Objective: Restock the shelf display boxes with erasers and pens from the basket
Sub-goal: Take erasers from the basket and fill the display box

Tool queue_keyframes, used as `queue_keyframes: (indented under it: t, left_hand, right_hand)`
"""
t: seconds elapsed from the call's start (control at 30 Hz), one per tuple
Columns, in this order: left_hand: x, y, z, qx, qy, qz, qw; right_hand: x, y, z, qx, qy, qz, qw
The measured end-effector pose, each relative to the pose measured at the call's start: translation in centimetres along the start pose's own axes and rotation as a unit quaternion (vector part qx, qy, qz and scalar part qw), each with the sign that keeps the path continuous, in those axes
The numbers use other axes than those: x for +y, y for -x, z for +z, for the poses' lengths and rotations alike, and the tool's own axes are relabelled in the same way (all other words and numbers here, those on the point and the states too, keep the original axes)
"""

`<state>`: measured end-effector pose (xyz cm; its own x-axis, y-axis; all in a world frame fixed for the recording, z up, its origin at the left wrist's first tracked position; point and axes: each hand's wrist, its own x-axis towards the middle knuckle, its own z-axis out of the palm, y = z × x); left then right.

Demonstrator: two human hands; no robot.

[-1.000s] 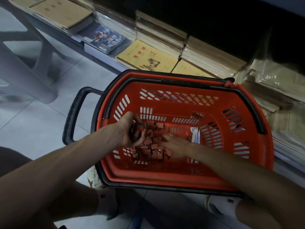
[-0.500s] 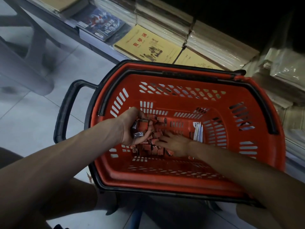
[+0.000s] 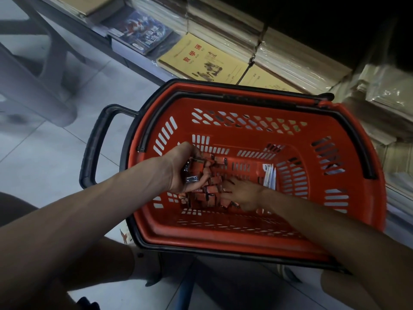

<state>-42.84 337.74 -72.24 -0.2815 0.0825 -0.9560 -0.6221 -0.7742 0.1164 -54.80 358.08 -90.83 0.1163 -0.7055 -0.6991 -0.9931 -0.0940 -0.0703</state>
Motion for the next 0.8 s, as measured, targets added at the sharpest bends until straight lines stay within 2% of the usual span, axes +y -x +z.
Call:
queue_keyframes:
  t: [0.23,0.53,0.7,0.8]
  left_hand:
    - [-0.1,0.0,0.0,-0.006,0.003,0.010,1.000]
    - [-0.6,-0.6,-0.3,-0.003,-0.017,0.018,1.000]
    - [-0.6,-0.8,-0.4,-0.002,-0.021,0.024,0.999]
    - [-0.7,-1.0,-0.4,-0.003,-0.029,0.028,0.999]
  right_hand:
    - [0.5,-0.5,1.3,0.045,-0.086,0.074,0.993]
    - [-0.2,0.1,1.3,0.059,-0.133,0.084,0.986]
    - [-0.4,-0.6,1.8,0.036,-0.108,0.093,0.989]
    - [-0.3,-0.7,2.1,-0.009,-0.094,0.089,0.992]
